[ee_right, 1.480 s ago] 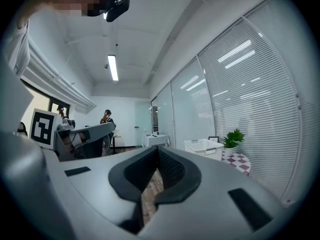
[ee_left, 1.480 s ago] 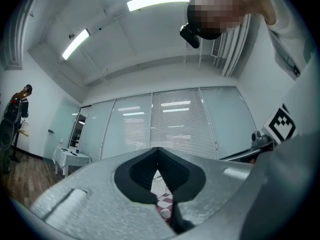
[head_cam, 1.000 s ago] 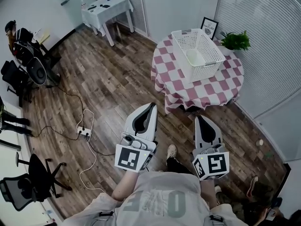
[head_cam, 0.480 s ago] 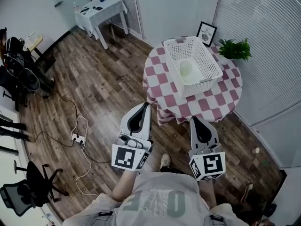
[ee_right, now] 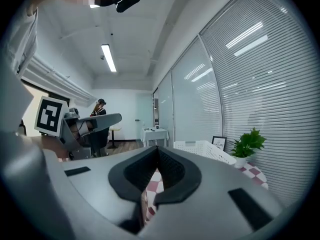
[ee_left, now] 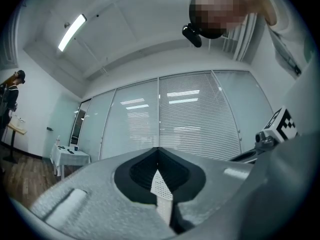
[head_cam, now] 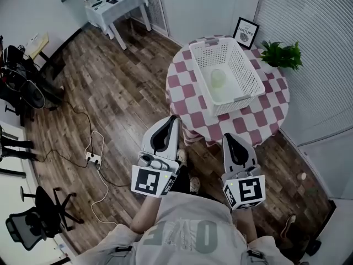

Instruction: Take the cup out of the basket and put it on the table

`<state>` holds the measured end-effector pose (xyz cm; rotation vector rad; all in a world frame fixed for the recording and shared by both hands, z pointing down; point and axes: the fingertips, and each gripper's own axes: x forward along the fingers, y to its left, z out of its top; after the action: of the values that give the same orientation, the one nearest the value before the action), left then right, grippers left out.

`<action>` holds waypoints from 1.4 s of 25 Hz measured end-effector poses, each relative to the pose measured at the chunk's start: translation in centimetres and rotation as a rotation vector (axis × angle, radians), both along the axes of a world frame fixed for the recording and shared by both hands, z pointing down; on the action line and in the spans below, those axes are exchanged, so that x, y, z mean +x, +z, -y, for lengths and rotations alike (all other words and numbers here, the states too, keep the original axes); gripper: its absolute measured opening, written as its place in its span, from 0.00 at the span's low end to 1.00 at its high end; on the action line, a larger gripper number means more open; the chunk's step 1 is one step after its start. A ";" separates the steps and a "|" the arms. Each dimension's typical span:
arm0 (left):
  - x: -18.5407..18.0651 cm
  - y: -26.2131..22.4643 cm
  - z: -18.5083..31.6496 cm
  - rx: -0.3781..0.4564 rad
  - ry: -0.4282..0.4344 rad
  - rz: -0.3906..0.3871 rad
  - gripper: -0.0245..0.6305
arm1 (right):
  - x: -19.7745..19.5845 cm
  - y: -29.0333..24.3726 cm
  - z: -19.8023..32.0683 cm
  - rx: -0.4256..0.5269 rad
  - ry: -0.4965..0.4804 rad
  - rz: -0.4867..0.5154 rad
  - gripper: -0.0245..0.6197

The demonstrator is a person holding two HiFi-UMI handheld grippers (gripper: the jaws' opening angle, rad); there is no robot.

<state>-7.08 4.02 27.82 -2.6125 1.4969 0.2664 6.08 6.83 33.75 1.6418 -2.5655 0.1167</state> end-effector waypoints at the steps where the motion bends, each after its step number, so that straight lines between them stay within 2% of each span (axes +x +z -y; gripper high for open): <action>1: 0.1 0.1 0.6 -0.002 0.001 0.000 0.04 | 0.1 0.2 0.6 -0.006 0.003 0.000 0.05; 9: 0.6 0.0 6.6 0.019 0.019 -0.001 0.04 | 0.5 0.2 6.2 0.015 0.016 -0.005 0.05; 23: 4.6 -3.0 22.2 0.075 0.139 -0.025 0.04 | 4.1 -2.4 20.7 0.049 0.152 -0.008 0.05; 32: 6.7 -3.1 30.8 0.064 0.199 -0.030 0.04 | 5.5 -2.9 29.1 0.031 0.190 -0.039 0.05; 35: 8.1 -2.2 32.8 0.033 0.236 -0.013 0.04 | 6.2 -2.5 30.8 0.008 0.217 -0.041 0.05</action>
<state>1.04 -28.81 25.63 -2.7655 1.1748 0.3270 12.29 -23.93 31.20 1.8997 -2.3548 0.0865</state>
